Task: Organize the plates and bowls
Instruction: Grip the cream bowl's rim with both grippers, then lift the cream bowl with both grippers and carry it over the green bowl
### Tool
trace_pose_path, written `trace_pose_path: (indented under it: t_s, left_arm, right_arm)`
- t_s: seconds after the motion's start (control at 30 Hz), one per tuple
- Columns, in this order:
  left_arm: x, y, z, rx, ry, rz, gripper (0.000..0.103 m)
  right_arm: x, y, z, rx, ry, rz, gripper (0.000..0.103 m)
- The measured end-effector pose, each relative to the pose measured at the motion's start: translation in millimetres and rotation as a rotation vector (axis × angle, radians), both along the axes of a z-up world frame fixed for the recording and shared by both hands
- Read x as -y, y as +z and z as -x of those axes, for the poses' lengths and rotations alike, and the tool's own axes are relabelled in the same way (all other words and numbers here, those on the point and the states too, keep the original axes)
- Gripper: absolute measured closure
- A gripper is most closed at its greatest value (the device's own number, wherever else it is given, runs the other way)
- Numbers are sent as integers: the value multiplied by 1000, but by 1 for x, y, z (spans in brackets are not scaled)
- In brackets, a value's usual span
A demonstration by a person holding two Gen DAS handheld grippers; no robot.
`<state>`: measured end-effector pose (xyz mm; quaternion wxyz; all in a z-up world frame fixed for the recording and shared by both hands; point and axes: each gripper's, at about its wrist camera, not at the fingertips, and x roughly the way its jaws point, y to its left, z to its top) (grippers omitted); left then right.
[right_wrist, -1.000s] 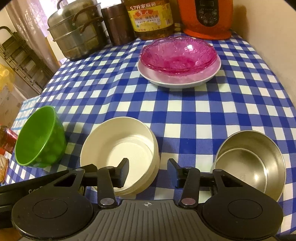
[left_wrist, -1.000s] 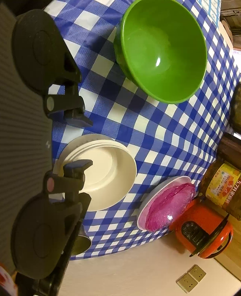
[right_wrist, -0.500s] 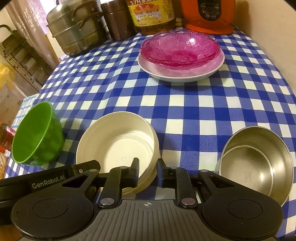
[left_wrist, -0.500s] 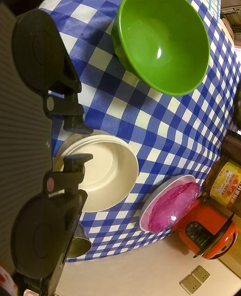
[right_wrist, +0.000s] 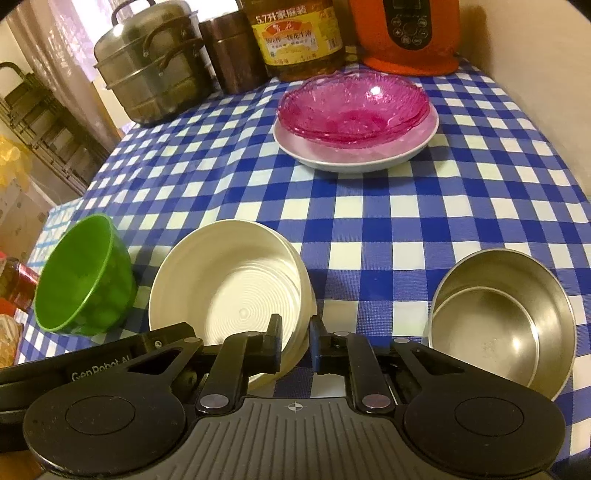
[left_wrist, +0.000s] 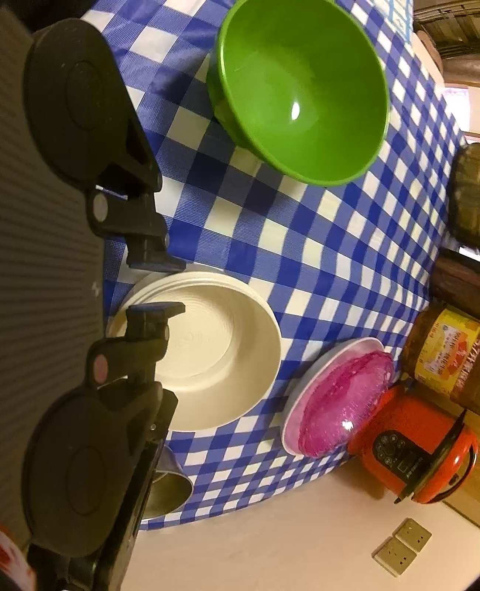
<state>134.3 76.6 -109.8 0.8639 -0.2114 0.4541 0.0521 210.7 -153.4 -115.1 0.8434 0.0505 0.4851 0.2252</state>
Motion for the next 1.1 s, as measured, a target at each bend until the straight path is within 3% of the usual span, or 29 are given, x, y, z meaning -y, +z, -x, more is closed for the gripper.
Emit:
trace_pose_path:
  t_s: [0.5,1.1]
  left_arm:
    - [-8,37,16,74,16,-18,89]
    - [-46,67,40,115,87,-36,89]
  right_arm:
    - [-5,35,14,69,9,-35,88]
    - [-44,58,26,113,81,-78,89]
